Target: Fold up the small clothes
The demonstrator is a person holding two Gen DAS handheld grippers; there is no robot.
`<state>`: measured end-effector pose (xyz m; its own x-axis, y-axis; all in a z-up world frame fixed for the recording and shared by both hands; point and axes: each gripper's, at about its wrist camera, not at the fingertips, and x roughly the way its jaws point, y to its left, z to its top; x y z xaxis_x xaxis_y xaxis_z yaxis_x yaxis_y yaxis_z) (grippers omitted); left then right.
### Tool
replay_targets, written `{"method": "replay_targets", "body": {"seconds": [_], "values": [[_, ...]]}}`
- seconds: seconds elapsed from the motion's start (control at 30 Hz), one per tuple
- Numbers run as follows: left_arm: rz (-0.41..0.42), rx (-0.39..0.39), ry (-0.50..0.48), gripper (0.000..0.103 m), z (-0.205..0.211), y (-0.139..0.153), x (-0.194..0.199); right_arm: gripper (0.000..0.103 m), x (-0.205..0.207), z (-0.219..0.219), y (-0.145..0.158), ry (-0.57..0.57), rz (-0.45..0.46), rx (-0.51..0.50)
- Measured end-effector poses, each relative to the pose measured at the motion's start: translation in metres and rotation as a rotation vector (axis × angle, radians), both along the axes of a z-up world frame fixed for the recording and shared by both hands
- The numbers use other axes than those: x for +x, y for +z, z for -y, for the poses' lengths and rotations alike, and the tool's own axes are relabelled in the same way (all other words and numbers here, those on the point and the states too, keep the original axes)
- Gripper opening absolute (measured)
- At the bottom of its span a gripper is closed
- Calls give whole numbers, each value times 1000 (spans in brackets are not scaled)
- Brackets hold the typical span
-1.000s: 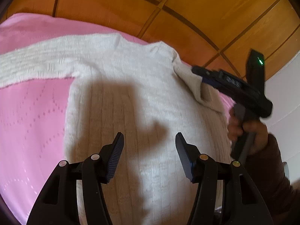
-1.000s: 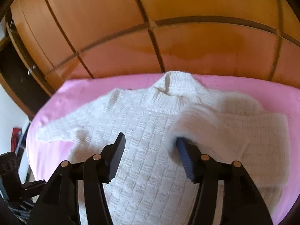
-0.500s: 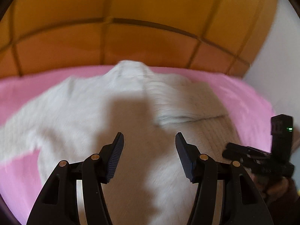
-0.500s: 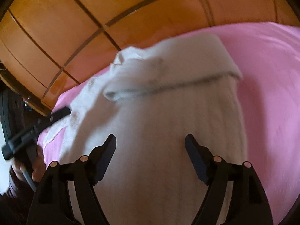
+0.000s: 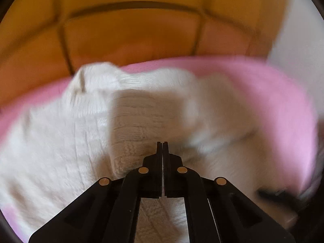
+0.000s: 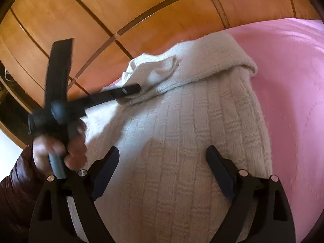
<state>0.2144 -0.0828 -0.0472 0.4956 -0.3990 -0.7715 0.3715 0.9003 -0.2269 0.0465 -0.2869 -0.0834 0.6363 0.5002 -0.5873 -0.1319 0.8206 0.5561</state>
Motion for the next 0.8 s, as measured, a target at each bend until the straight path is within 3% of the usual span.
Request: {"method": "replay_targets", "body": {"seconds": [0.1, 0.2, 0.3, 0.37, 0.43, 0.47, 0.5, 0.57, 0.63, 0.8], "values": [[-84, -240, 147, 0, -59, 6, 12, 87, 0, 1, 2, 6, -14, 7], [-110, -359, 225, 0, -106, 9, 15, 87, 2, 11, 12, -10, -19, 70], [-87, -381, 265, 0, -135, 12, 15, 87, 8, 18, 19, -50, -13, 52], [-32, -328, 227, 0, -128, 22, 7, 87, 12, 26, 20, -83, -26, 77], [41, -185, 128, 6, -99, 32, -5, 87, 16, 27, 17, -103, -41, 86], [57, -143, 77, 22, -85, 33, -10, 87, 17, 26, 16, -103, -46, 85], [70, -109, 38, 45, -74, 33, -13, 87, 17, 25, 15, -101, -51, 86], [125, -14, -54, 64, -43, 31, -26, 88, 17, 18, 11, -87, -62, 78], [169, 79, -120, 64, -12, 26, -33, 88, 15, 11, 8, -75, -59, 49], [187, 186, -231, 64, 42, 10, -31, 89, 11, 14, 0, -69, -50, 67]]}}
